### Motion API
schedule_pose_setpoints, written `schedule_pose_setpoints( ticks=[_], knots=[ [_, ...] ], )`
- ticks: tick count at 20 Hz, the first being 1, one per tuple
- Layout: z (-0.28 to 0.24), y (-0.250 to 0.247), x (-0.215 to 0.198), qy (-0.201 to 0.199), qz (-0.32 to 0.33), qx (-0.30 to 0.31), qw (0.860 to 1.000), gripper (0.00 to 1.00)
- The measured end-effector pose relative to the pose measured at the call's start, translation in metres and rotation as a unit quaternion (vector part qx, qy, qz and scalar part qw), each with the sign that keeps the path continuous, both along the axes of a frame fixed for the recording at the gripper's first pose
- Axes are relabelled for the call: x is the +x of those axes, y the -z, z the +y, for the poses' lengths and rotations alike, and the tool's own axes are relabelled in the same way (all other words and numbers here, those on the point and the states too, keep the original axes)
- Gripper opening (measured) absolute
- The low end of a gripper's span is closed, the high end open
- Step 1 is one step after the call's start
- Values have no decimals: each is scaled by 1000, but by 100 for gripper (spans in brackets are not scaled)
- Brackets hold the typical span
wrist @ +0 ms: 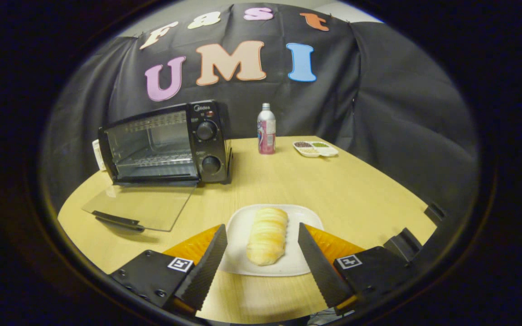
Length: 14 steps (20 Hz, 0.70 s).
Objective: Open the toaster oven, put the food inside, and close the toaster oven door.
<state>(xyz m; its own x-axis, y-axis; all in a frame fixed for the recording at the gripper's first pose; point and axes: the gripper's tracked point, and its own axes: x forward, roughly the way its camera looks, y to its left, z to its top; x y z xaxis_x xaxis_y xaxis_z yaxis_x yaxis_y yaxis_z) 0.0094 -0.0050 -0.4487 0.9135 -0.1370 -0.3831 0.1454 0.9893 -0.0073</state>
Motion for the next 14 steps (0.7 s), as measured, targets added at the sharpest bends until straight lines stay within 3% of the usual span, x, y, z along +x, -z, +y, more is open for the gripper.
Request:
schedule_pose_setpoints(
  ticks=[5,7,12,14],
  knots=[
    [-7,23,9,21,28,13,999,99],
    [-9,26,13,26,26,16,999,93],
    [-10,27,14,29,34,10,999,54],
    [-11,27,14,31,31,7,999,46]
  ],
)
